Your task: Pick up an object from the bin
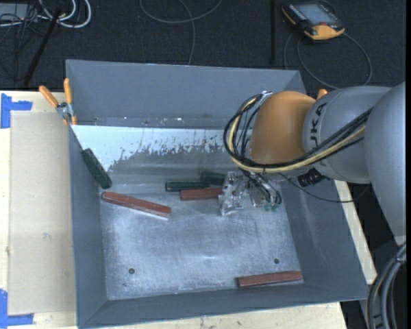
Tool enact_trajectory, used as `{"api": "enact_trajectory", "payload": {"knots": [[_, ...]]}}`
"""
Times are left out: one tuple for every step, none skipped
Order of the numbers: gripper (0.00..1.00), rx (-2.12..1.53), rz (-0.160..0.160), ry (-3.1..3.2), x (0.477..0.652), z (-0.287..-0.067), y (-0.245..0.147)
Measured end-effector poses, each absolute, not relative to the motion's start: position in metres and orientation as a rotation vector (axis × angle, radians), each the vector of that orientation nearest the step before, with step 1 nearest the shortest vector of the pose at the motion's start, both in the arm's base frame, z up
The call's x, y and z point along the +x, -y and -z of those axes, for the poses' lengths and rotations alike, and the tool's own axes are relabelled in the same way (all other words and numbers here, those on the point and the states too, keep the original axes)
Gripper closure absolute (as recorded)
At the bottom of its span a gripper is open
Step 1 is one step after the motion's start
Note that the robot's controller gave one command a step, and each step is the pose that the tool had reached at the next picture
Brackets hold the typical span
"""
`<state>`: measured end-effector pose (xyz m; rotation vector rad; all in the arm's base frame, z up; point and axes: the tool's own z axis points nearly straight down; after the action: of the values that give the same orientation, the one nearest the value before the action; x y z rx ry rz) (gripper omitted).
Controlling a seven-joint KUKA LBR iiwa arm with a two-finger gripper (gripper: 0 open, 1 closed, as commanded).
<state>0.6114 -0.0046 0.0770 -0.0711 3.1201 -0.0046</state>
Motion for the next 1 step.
{"api": "enact_trajectory", "payload": {"knots": [[0.0,-0.076,0.003,-3.168,0.6022,-0.0744,0.0042]]}}
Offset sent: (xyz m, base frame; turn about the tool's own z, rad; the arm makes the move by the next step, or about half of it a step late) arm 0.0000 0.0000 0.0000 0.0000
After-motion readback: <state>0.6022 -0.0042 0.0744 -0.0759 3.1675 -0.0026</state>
